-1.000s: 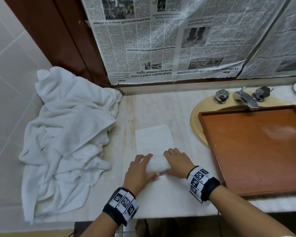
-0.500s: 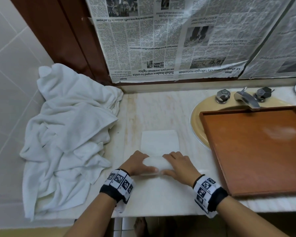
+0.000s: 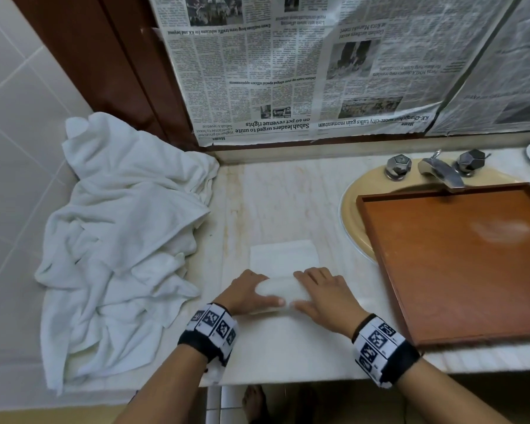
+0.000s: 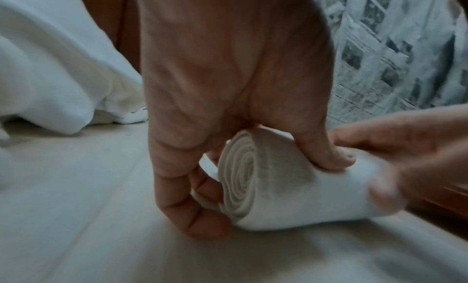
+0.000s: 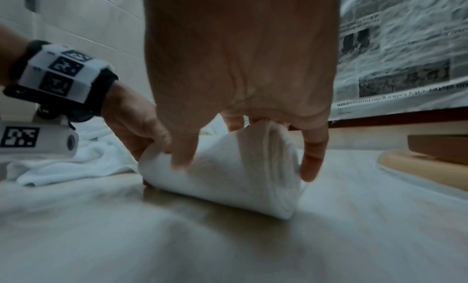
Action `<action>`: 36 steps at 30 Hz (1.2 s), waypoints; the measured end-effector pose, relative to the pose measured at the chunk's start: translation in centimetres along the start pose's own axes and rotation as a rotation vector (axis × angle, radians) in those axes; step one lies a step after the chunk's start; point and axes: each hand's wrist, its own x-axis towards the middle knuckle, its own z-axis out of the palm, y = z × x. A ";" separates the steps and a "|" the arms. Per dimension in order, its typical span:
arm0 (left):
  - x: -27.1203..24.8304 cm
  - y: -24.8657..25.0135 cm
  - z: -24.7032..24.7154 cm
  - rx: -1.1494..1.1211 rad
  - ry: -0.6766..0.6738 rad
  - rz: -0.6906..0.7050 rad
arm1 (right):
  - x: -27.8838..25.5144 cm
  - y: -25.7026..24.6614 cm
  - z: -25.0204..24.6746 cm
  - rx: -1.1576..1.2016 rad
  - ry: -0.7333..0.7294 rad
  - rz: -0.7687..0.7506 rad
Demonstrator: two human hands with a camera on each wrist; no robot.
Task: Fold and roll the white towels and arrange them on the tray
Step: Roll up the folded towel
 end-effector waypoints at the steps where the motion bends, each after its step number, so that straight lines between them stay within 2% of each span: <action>1: -0.3 0.2 -0.2 -0.012 -0.010 0.011 | -0.1 -0.3 0.1 -0.055 0.000 -0.018; 4: -1.1 0.9 -0.1 -0.028 0.019 0.027 | 1.0 0.1 0.1 -0.050 -0.029 -0.034; 8: -2.4 0.7 1.6 -0.046 0.233 0.075 | 3.0 1.7 -1.4 0.299 -0.184 -0.012; 12: -2.4 0.0 2.4 -0.094 0.280 0.068 | 3.2 2.1 -2.4 0.457 -0.307 0.000; 14: -2.1 0.3 1.5 -0.080 0.225 0.061 | 2.4 1.9 -1.8 0.521 -0.196 0.049; 15: -1.9 0.5 0.9 -0.069 0.192 0.061 | 1.9 1.8 -1.2 0.477 -0.081 0.063; 17: -1.2 1.1 -0.2 -0.048 0.126 0.023 | 0.7 1.2 0.3 0.185 0.165 0.043; 18: -0.8 1.2 -0.6 -0.023 0.098 -0.003 | 0.3 0.8 1.1 0.048 0.227 0.008; 20: -0.1 1.4 -1.1 0.046 0.055 -0.042 | 0.0 0.2 2.0 -0.082 0.256 -0.041; 23: -0.1 1.9 -0.9 0.085 0.075 -0.064 | 1.0 0.5 1.5 -0.044 0.160 -0.042; 25: -1.0 2.2 0.0 0.062 0.183 -0.044 | 1.9 1.1 0.4 0.049 0.050 -0.025; 27: -2.4 2.3 1.5 0.155 0.301 0.017 | 2.7 1.7 -0.8 0.160 -0.065 -0.019; 30: -3.6 1.6 3.5 0.304 0.356 0.089 | 3.3 2.4 -1.6 0.244 -0.206 -0.026; 33: -4.1 1.0 3.5 0.247 0.297 0.073 | 2.7 2.5 -1.3 0.341 -0.258 0.009; 36: -3.3 1.4 1.6 0.183 0.145 0.042 | 1.0 2.0 -0.7 0.370 -0.191 0.058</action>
